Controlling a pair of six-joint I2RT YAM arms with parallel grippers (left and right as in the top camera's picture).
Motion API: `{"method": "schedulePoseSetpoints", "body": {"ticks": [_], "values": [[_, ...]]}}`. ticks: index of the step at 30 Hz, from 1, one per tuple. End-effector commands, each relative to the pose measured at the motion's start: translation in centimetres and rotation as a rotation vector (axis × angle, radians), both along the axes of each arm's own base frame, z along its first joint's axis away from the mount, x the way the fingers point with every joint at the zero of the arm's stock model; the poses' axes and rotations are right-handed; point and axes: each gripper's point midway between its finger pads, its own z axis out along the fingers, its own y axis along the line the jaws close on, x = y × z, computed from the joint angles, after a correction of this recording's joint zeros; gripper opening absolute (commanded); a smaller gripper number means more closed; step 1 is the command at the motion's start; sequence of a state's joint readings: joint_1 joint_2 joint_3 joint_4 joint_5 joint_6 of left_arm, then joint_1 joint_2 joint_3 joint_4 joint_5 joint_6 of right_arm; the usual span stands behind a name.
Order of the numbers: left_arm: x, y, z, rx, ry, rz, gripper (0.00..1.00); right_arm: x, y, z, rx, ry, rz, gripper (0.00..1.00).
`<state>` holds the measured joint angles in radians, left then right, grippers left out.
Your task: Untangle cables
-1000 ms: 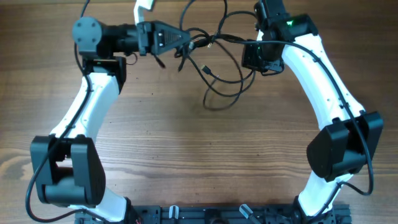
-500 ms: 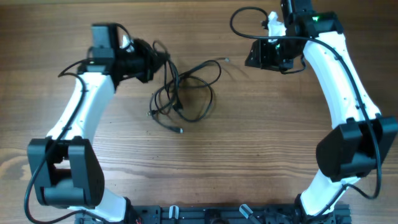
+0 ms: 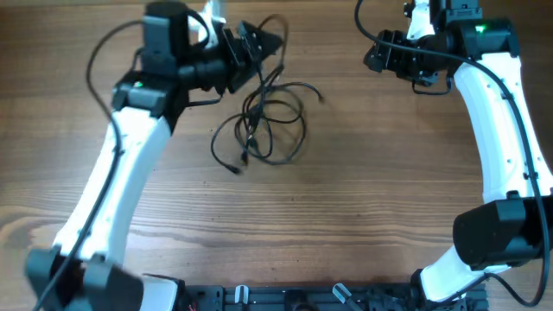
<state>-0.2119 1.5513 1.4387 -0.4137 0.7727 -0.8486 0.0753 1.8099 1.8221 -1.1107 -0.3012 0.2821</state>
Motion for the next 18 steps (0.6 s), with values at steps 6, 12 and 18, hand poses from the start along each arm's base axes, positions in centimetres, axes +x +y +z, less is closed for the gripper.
{"method": "schedulePoseSetpoints", "body": {"ticks": [6, 12, 18], "values": [[-3.6, -0.6, -0.8, 0.089, 0.029, -0.092, 0.68, -0.6, 3.7, 3.5, 0.167, -0.105, 0.213, 0.79], [-3.0, 7.5, -9.0, 0.457, 0.315, 0.291, 0.64, -0.9, 3.5, 2.2, 0.070, -0.069, 0.183, 0.81], [-1.2, 6.9, -15.4, 0.611, 0.336, 0.161, 0.56, -0.6, 4.2, 2.0, 0.041, -0.076, 0.164, 0.82]]}}
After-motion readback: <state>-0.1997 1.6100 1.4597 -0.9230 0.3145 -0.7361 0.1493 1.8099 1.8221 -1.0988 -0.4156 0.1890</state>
